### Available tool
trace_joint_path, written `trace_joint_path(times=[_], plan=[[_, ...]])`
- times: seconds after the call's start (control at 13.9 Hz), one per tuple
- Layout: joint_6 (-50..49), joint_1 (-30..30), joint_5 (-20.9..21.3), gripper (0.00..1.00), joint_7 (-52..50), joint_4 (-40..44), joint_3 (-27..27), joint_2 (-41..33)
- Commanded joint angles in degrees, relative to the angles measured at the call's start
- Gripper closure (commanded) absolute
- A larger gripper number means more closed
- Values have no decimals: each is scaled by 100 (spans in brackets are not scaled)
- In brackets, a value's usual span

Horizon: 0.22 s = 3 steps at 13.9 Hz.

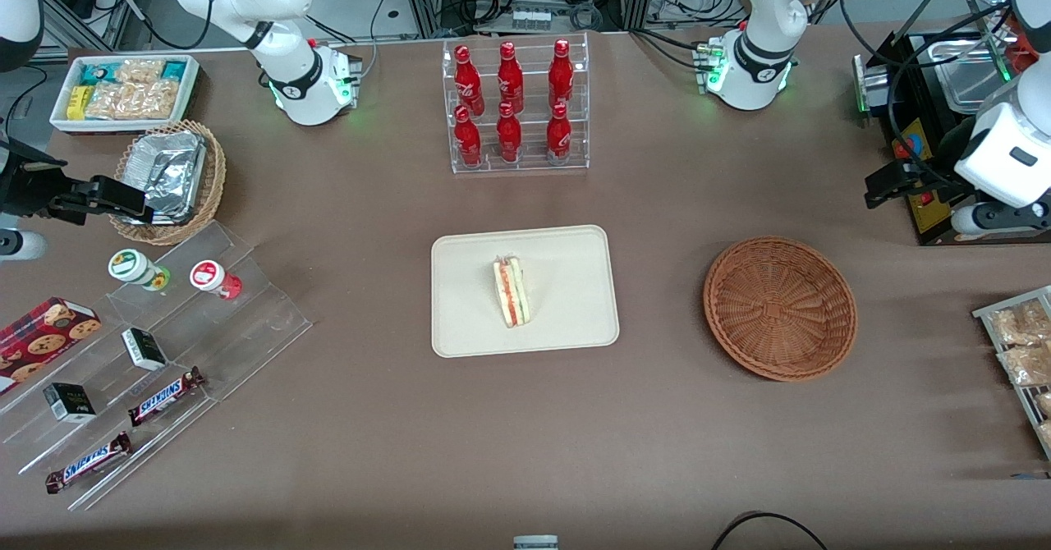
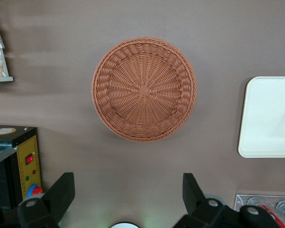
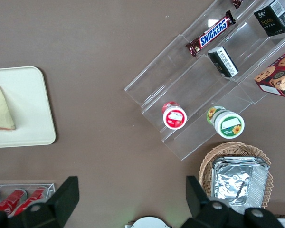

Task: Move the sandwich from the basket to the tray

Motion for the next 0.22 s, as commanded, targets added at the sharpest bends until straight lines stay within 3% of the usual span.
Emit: trace_joint_path(times=[0.0, 0.14], plan=[[-73, 50, -55, 0, 447, 166, 245, 34], [-64, 50, -46, 0, 387, 166, 238, 52]])
